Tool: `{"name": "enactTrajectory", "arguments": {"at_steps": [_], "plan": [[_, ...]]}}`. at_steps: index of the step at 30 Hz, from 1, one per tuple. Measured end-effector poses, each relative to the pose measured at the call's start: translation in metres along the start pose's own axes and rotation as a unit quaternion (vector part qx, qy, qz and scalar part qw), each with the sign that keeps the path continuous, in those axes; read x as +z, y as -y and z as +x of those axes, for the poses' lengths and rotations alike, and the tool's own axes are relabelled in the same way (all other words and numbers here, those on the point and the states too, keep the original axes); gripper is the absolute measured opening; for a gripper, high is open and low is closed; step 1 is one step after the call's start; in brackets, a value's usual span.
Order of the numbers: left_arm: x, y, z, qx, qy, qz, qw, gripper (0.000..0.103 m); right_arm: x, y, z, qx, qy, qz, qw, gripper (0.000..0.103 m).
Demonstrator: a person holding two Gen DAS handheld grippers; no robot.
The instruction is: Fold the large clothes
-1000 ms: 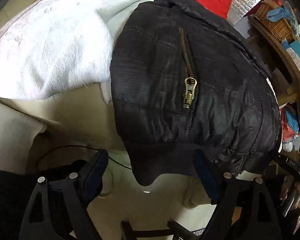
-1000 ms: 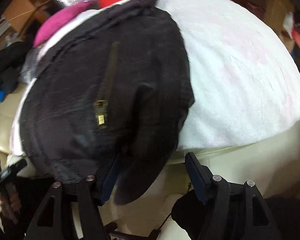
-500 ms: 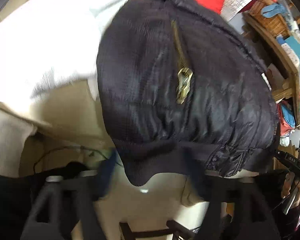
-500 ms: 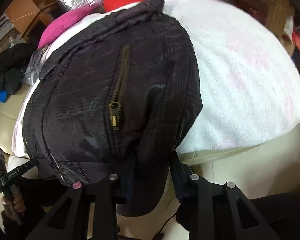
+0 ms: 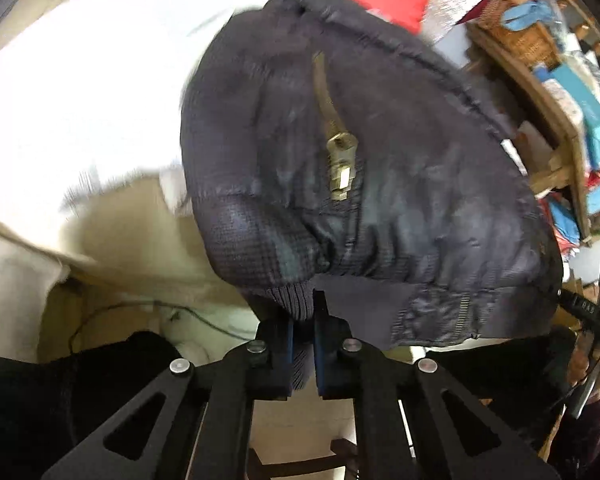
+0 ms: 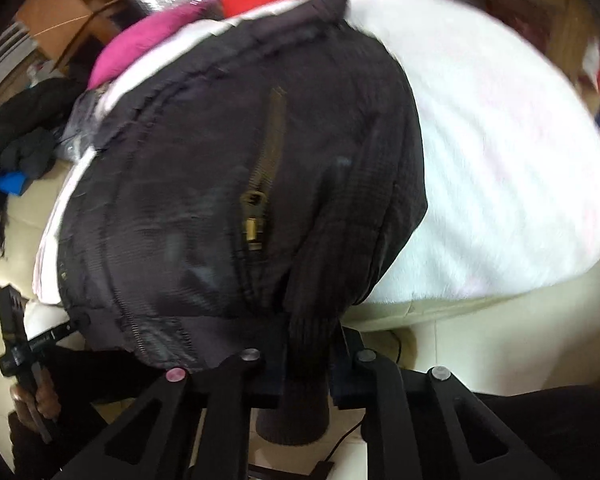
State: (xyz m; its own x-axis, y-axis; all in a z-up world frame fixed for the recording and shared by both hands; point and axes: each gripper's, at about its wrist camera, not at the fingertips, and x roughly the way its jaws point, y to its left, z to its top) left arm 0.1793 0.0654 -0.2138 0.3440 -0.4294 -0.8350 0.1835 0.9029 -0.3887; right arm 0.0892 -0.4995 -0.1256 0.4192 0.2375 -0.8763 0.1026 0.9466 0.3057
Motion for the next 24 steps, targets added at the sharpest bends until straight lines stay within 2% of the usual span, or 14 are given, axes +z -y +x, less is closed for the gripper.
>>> {"name": "enactTrajectory", "arguments": {"at_steps": [4,8,10,14,16,18,20,24], "plan": [[0.013,0.021,-0.061,-0.050,0.072,0.044,0.9952,0.008,0.014,-0.010,-0.049,0.058,0.049,-0.016,0.997,0.014],[0.038,0.023,-0.074,-0.074,0.102,0.046,0.9910,0.008,0.037,-0.013,-0.072,0.119,0.090,-0.010,0.989,0.014],[0.045,0.017,-0.059,-0.070,0.083,0.047,0.9930,0.009,0.048,-0.015,-0.060,0.130,0.093,0.000,0.987,0.014],[0.037,0.008,-0.012,-0.071,0.015,0.011,0.9973,0.014,0.048,-0.016,-0.015,0.127,0.045,0.026,0.990,0.014],[0.027,0.006,0.004,-0.054,-0.010,-0.001,0.9985,0.027,0.041,-0.015,-0.007,0.116,0.030,0.030,0.992,0.018],[0.019,-0.006,0.022,-0.044,-0.053,-0.031,0.9971,0.039,0.039,-0.013,0.000,0.107,0.018,0.032,0.994,0.018],[0.016,-0.006,0.029,-0.043,-0.074,-0.043,0.9954,0.042,0.036,-0.007,0.008,0.102,0.006,0.034,0.994,0.019],[0.013,0.010,0.029,-0.039,-0.070,-0.015,0.9967,0.042,0.033,-0.002,0.029,0.086,-0.013,0.042,0.995,0.022]]}}
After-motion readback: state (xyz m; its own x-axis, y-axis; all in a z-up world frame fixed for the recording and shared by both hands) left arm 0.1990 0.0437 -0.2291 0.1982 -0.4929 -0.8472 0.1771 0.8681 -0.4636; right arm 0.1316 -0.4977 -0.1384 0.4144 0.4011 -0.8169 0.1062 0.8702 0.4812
